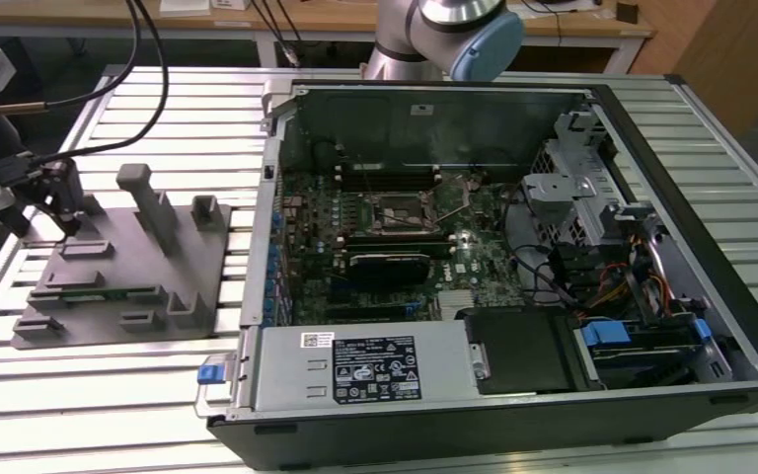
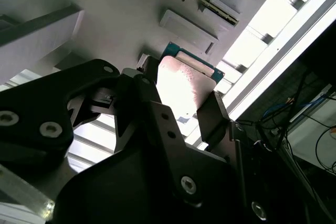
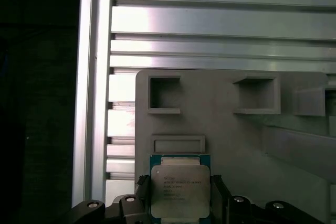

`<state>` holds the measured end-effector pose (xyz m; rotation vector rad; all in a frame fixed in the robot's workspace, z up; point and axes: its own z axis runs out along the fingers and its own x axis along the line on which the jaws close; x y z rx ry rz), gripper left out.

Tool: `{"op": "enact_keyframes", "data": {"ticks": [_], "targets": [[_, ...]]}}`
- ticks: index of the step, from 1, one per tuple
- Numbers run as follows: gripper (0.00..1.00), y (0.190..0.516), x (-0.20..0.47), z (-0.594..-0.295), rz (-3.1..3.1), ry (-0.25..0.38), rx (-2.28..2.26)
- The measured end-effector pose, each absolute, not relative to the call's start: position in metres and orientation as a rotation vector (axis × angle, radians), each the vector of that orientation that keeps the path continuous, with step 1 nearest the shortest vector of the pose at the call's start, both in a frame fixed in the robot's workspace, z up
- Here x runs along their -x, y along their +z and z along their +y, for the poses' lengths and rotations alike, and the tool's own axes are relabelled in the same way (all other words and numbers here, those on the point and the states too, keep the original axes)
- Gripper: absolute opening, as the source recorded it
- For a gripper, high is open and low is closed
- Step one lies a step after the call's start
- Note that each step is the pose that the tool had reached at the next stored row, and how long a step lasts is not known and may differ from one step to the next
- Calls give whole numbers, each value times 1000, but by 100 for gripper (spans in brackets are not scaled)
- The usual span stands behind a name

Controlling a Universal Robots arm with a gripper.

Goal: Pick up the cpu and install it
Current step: 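Pick up the cpu and move it towards the insertion slot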

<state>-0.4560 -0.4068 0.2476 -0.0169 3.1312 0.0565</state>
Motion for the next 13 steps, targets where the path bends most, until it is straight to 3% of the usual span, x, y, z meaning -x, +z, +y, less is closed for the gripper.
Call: {"op": "enact_keyframes", "data": {"ticks": [13], "targets": [[54,251,456,-407,3131,57,17]]}}
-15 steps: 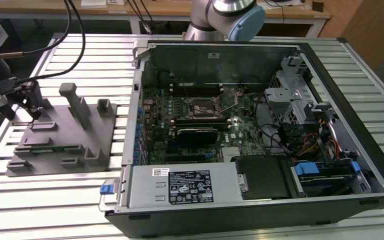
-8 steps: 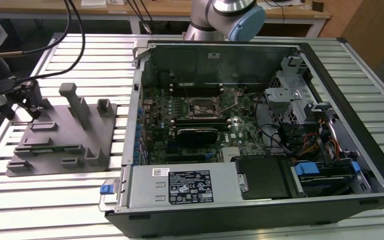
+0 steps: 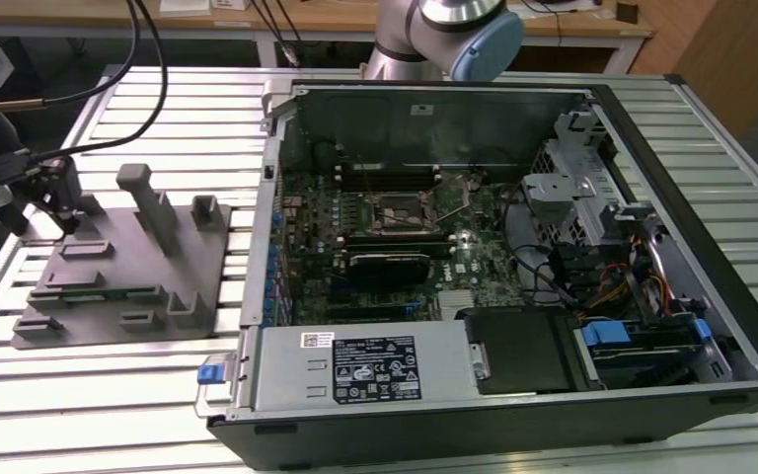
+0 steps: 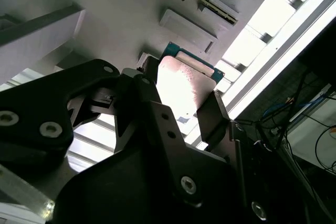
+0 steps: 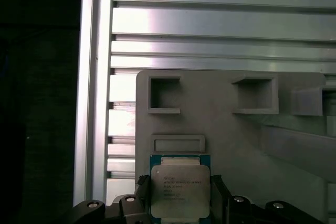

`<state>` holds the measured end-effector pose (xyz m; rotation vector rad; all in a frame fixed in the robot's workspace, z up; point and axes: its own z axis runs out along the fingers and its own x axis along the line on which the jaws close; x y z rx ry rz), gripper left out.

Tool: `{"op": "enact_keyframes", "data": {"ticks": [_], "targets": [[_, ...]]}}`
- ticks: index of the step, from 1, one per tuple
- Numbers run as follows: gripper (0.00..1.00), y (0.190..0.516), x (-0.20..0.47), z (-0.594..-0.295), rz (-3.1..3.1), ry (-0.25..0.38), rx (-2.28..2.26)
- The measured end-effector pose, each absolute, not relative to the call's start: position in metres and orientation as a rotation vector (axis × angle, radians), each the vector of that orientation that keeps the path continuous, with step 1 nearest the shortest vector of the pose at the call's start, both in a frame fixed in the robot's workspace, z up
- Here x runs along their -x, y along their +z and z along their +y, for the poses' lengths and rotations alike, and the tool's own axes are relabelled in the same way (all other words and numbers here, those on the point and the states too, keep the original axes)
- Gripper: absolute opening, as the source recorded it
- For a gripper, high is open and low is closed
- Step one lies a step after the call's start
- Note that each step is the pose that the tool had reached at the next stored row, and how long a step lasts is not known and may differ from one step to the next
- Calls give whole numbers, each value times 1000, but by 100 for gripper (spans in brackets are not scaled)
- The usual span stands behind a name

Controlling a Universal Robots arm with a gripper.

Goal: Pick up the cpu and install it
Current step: 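Pick up the cpu and move it towards the insertion slot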

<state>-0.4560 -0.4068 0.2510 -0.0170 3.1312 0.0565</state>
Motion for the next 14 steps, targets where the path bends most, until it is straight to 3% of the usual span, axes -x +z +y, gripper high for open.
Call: {"op": "enact_keyframes", "data": {"ticks": [14], "targets": [[54,255,456,-407,3131,56,17]]}}
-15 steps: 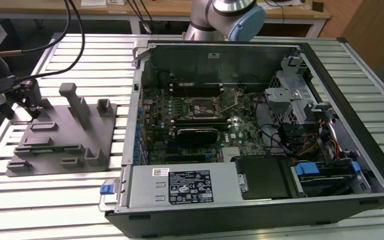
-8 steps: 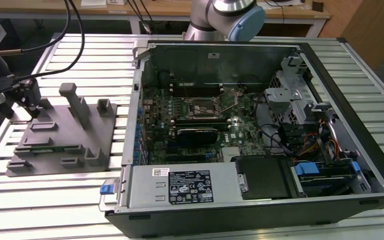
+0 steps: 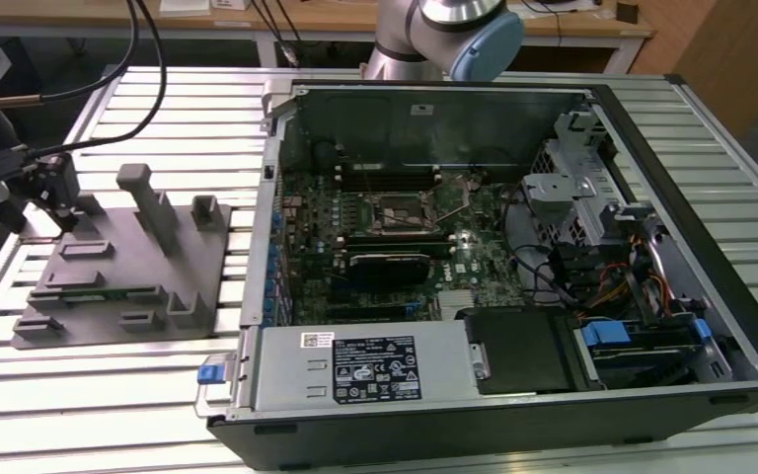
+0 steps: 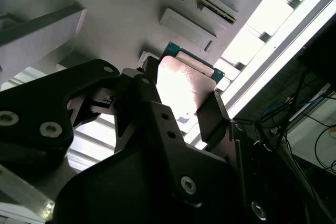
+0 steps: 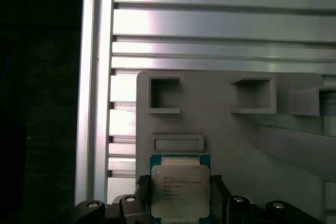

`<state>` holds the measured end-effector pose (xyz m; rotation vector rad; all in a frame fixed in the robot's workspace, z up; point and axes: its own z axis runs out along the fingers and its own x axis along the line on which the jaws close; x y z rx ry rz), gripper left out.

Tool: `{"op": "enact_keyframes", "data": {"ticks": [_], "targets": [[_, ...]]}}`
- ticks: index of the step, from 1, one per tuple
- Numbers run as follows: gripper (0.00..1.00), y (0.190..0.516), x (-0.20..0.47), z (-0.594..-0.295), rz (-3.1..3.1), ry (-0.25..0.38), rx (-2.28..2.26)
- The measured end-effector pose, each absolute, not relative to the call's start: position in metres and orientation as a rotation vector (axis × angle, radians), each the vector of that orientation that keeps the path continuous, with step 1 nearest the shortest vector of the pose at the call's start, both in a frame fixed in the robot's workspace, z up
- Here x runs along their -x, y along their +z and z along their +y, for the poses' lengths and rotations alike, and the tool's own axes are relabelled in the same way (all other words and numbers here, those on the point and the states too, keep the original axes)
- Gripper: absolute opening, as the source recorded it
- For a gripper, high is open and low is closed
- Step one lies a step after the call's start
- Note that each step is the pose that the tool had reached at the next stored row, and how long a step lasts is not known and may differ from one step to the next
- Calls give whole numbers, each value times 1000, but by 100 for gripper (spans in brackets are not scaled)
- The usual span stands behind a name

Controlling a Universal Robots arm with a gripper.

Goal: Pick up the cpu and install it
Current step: 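Pick up the cpu and move it towards the insertion slot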

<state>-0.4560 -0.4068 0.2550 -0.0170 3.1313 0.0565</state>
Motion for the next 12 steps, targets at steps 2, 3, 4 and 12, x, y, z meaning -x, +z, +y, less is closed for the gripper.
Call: {"op": "enact_keyframes", "data": {"ticks": [2,3,4,12], "targets": [[54,255,456,-407,3131,57,17],[54,256,456,-407,3131,57,17],[54,256,456,-407,3131,56,17],[54,258,456,-407,3131,56,17]]}}
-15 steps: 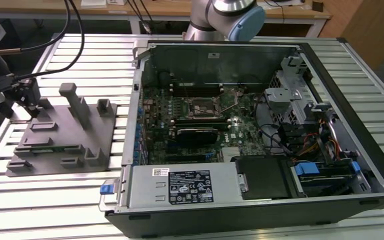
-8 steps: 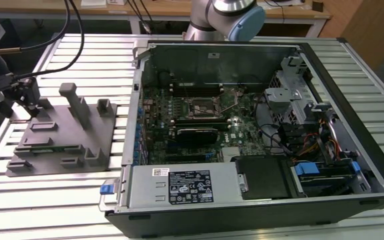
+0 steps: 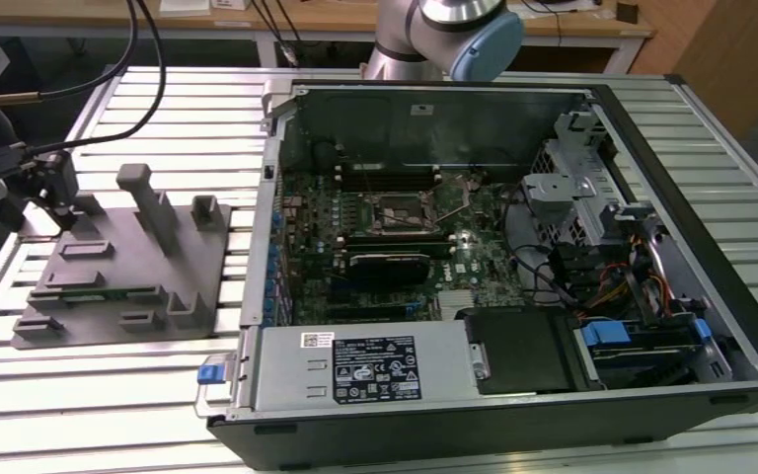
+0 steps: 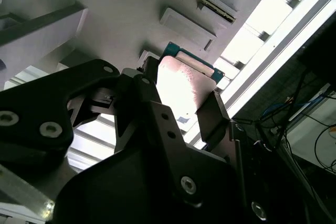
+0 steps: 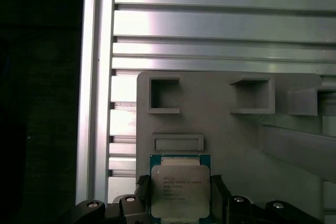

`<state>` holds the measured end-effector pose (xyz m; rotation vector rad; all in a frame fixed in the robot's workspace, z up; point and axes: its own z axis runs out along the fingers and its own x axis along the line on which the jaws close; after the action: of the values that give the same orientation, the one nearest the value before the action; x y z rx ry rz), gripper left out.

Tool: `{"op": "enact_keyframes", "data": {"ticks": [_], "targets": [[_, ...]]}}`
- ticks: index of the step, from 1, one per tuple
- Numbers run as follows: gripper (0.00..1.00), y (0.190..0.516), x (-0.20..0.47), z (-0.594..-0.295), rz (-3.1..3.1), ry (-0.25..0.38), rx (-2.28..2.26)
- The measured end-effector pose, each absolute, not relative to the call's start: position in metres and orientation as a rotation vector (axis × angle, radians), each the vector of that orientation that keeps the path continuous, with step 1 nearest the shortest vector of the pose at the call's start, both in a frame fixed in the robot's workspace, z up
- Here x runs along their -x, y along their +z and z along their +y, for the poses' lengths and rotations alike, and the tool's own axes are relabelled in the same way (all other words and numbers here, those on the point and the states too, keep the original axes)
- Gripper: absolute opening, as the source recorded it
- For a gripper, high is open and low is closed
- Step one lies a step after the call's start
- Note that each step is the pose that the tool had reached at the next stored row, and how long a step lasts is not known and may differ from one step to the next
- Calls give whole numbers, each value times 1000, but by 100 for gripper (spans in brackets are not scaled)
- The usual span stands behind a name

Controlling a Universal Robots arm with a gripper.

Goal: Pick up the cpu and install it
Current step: 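Pick up the cpu and move it towards the insertion slot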

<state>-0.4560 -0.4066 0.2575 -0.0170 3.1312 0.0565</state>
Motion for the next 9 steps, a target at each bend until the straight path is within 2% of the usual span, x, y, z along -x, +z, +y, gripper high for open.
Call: {"op": "enact_keyframes", "data": {"ticks": [9], "targets": [[54,260,456,-406,3131,57,17]]}}
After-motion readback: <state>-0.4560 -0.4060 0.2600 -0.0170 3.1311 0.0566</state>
